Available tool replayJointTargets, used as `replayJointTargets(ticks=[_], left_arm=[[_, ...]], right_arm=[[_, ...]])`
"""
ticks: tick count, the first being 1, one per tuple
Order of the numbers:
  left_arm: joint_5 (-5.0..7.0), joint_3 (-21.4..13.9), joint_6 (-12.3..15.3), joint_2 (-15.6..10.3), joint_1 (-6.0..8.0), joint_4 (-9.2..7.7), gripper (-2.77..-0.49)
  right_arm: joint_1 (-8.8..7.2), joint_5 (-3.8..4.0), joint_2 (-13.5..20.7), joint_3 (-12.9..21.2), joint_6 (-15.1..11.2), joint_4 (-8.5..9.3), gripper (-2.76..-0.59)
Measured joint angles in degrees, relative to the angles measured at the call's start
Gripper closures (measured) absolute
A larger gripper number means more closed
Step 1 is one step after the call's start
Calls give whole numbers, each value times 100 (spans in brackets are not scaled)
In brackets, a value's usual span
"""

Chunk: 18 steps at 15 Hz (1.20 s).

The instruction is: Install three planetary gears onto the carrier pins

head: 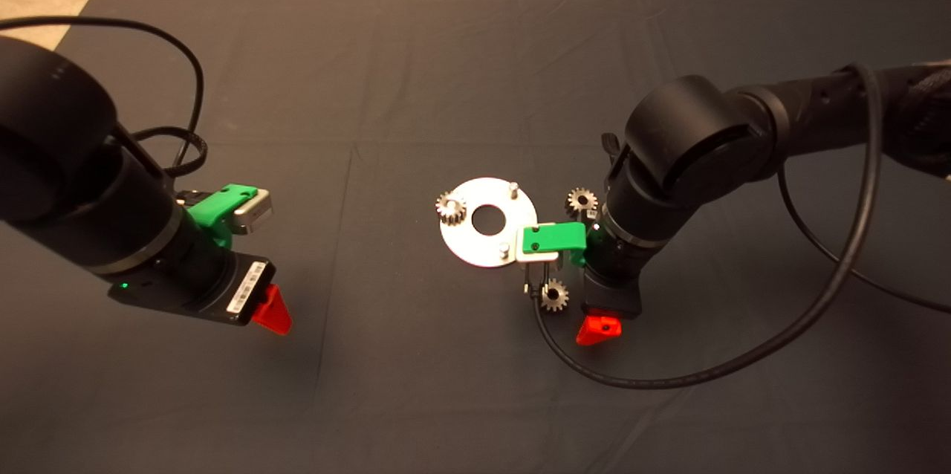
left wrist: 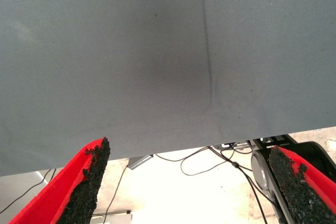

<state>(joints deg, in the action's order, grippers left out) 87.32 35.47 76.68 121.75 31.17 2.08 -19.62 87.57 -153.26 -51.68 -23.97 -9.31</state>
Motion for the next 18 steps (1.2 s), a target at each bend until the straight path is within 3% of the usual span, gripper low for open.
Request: replayJointTargets(ticks=[11, 14, 18], left_arm=[[5, -83, 0, -37, 0, -41, -217], [0, -113, -2, -91, 2, -46, -217], [7, -124, -2, -105, 2, -48, -217]], right_arm=[[267, 6, -40, 85, -410, -744, -275], [361, 9, -66, 83, -532, -899, -275], [453, 9, -104, 16, -601, -978, -275]])
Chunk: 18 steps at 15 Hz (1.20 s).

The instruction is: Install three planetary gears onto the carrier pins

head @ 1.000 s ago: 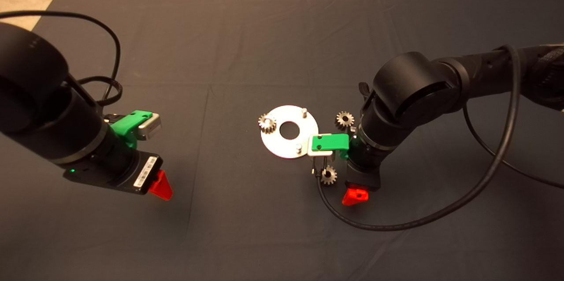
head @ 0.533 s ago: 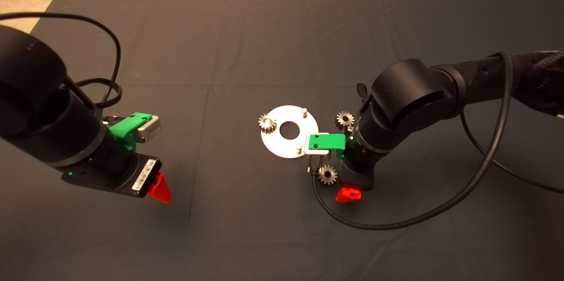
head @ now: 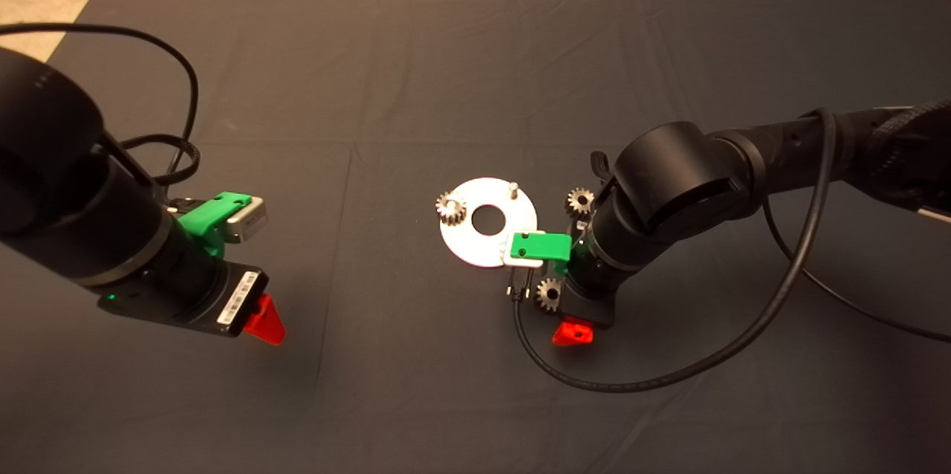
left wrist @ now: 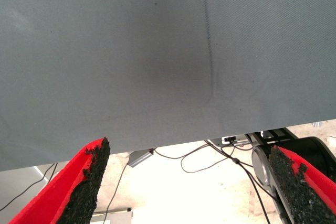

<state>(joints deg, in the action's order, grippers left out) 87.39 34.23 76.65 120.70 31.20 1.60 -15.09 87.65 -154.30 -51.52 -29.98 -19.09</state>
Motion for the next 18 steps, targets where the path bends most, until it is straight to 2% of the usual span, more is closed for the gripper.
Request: replayJointTargets(ticks=[2, 5, 10, 14, 18], left_arm=[[0, 0, 0, -9, 0, -2, -217], [0, 0, 2, -9, 0, -6, -217], [0, -24, 0, -9, 0, -6, -217], [0, -55, 0, -9, 0, -11, -217], [0, -63, 1, -12, -1, -11, -217]], right_arm=[[7, 0, 0, -51, -48, -31, -275], [151, 0, -2, -79, -128, -76, -275], [252, 0, -2, -88, -166, -203, -275], [318, 0, -6, -157, -183, -284, -265], [328, 0, -33, -223, -183, -323, -245]])
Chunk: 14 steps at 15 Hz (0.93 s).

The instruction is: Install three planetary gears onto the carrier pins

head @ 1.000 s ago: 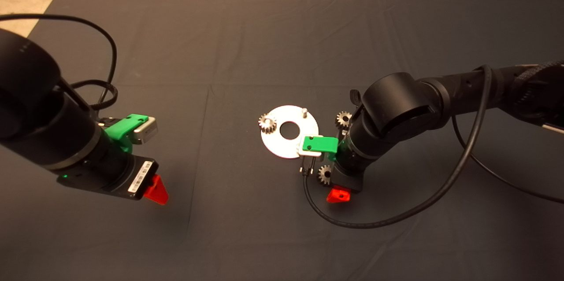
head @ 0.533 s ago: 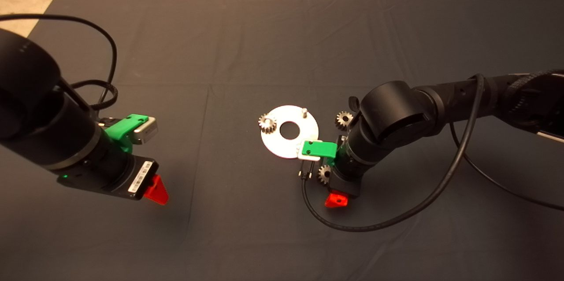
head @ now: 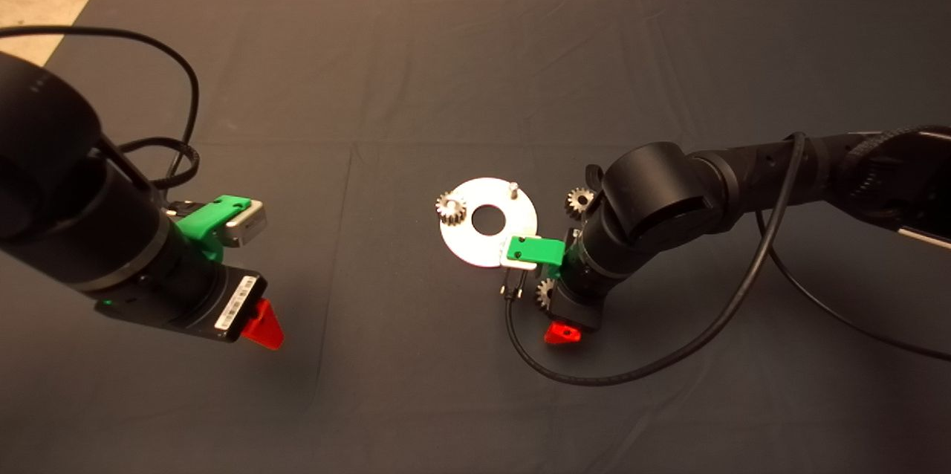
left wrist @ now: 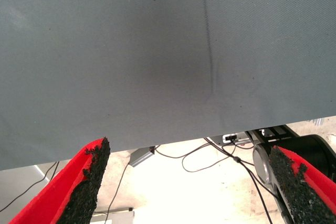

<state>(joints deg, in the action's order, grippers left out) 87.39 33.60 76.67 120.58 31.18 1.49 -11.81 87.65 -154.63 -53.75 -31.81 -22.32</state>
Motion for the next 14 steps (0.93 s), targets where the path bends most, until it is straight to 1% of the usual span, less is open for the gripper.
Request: replayJointTargets(ticks=[1, 2, 4, 6, 7, 9, 10, 12, 13, 14], left_arm=[[0, -11, 1, -12, 1, -1, -217], [1, -20, -1, -16, 1, -4, -217], [0, -50, -1, -24, 1, -20, -217], [0, -55, 1, -29, 1, -22, -217], [0, -63, 1, -29, -1, -23, -217], [0, -66, 1, -29, 1, -23, -217], [-2, -67, 1, -29, 1, -23, -217], [0, -72, 1, -32, 1, -25, -217], [0, -72, 1, -32, 0, -26, -217], [0, -72, 0, -32, 1, -25, -217]], right_arm=[[25, -2, 0, -30, 0, -17, -240], [46, 2, 0, -61, 0, -26, -240], [52, 2, -15, -99, 0, -59, -226], [60, 0, -52, -112, 0, -63, -224], [86, -2, -67, -118, 0, -74, -213], [147, 2, -65, -127, 0, -80, -209], [149, 2, -67, -138, 0, -83, -209], [149, 0, -67, -168, 0, -100, -197], [149, 0, -67, -173, 0, -105, -196], [148, 2, -65, -173, 0, -105, -187]])
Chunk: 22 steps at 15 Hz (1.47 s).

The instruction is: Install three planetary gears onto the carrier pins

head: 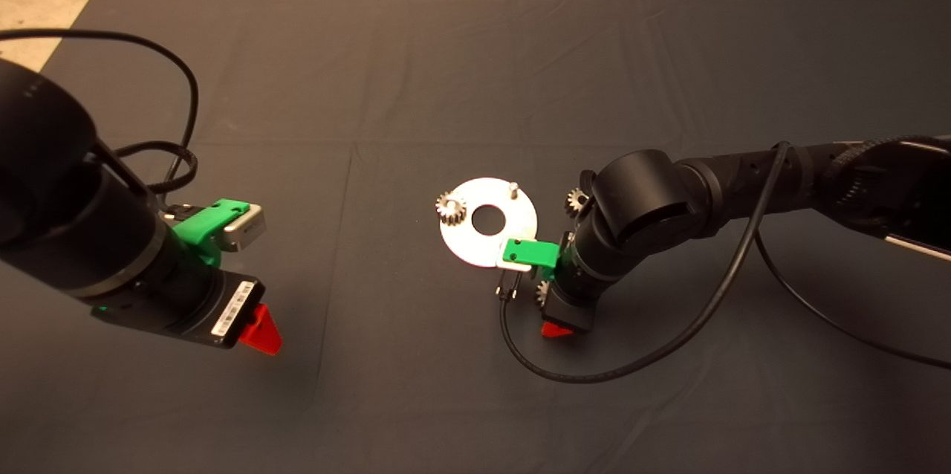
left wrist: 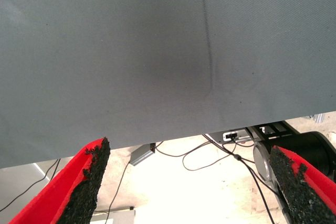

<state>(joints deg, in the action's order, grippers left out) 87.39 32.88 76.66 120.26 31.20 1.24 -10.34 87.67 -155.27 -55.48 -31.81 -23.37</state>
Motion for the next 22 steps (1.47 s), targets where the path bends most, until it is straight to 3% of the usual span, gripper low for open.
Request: replayJointTargets(ticks=[16, 22], left_arm=[[0, -41, 1, -56, -2, -12, -217], [0, -77, 2, -105, 0, -23, -217]], right_arm=[[1, 4, 0, -22, 2, -165, -128], [1, 0, 0, -26, 2, -232, -125]])
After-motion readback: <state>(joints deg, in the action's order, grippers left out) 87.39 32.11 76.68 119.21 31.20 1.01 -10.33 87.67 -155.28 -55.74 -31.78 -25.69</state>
